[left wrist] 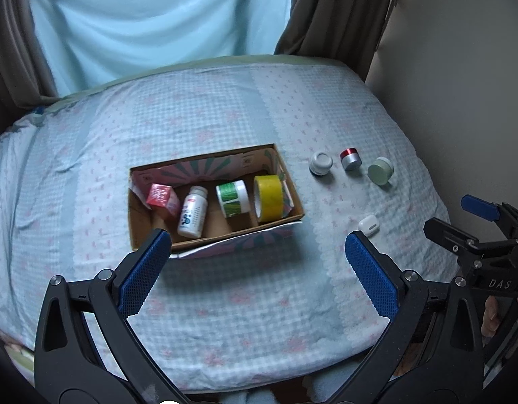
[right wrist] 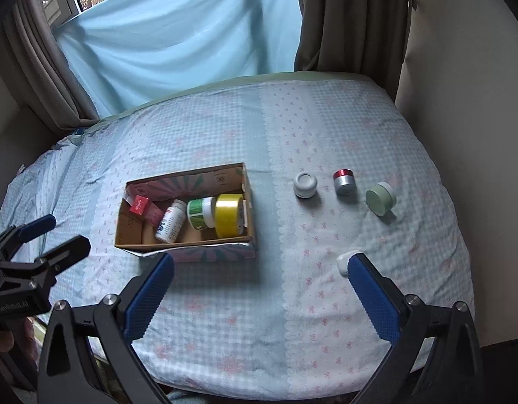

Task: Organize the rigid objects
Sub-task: 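Move both tools back toward the remaining items on the bed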

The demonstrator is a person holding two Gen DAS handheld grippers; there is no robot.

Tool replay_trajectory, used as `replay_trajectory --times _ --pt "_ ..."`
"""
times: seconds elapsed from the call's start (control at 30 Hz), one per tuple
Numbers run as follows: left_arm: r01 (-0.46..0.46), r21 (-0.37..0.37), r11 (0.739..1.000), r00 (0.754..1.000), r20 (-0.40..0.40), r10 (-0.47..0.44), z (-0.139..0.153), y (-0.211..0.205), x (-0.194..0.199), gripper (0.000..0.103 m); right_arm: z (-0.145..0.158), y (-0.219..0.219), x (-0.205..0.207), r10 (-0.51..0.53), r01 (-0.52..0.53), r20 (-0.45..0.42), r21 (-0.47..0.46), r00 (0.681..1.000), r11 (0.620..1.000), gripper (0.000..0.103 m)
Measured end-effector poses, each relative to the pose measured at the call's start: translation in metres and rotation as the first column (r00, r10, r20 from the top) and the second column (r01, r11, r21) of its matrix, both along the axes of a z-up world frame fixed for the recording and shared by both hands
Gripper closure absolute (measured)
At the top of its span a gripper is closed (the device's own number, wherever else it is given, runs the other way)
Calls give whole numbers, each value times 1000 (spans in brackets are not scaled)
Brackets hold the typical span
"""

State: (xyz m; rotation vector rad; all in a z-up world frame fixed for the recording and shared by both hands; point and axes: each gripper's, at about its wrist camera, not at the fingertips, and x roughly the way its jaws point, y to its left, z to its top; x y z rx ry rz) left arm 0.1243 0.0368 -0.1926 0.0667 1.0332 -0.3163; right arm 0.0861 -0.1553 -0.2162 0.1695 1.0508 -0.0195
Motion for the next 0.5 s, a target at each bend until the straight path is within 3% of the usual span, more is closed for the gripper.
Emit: replay_trajectory --times 0.23,0.5 --pt "-84 -44 995 995 -52 82 -18 -90 0 0 -29 -78 -14 103 -103 -36 -2 994 995 0" --pt "-36 1 999 994 -103 36 -58 -163 29 0 -64 -131 -14 139 -139 -97 6 986 990 0"
